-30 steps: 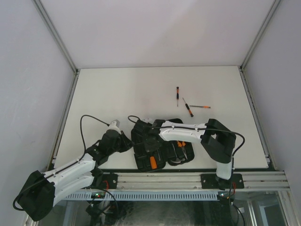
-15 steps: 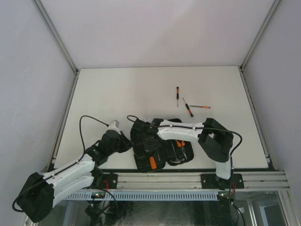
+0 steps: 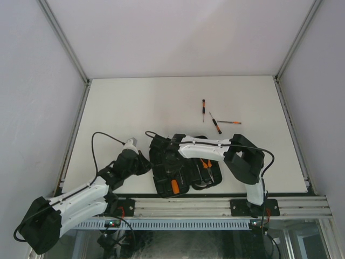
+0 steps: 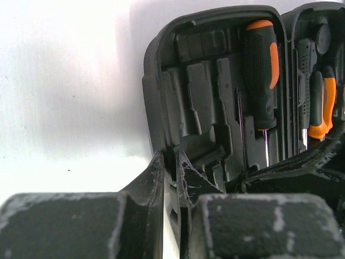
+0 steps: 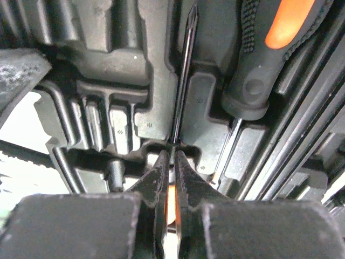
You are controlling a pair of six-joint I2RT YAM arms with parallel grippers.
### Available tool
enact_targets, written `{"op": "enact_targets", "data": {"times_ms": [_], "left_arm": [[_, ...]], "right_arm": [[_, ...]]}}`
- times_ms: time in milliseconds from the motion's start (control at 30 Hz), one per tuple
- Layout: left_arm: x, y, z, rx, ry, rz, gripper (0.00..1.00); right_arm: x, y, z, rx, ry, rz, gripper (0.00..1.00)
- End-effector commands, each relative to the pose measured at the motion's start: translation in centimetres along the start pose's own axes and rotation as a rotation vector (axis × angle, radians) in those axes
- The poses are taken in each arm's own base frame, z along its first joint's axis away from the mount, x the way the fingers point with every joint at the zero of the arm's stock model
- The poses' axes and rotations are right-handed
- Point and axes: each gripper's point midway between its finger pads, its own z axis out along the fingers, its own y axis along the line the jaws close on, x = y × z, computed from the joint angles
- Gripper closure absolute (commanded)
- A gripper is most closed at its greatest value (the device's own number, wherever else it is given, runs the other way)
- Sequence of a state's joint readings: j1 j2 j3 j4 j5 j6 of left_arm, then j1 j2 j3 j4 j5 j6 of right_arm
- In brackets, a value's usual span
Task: Sort the tools into containers
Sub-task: Place the screwdriver in the storage box.
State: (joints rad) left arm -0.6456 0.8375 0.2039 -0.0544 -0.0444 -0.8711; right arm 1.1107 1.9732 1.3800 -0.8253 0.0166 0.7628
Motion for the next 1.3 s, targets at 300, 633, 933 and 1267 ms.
{"op": "enact_targets", "data": {"times_ms": [300, 633, 933, 1267], "left_arm": [[0.9, -2.2, 0.1, 0.089, 0.029, 0.042, 1.0], [-0.6, -2.2, -0.7, 0.051, -0.013, 0.067, 0.97], [-3.0, -2.5, -2.4, 0.003, -0.089, 0.095, 0.8], [-6.6, -2.3, -5.6, -0.093, -0.192, 0.133, 0.56]], "right_arm": [[9.2, -3.4, 11.3, 0.166, 0.307, -0.002, 1.0], [1.5, -1.5, 2.3, 0.054, -0.04, 0.017, 0.99], [-4.8, 1.1, -9.0, -0.177, -0.404, 0.016, 0.79], [-4.1, -1.3, -15.4, -0.212, -0.637, 0.025, 0.71]]}}
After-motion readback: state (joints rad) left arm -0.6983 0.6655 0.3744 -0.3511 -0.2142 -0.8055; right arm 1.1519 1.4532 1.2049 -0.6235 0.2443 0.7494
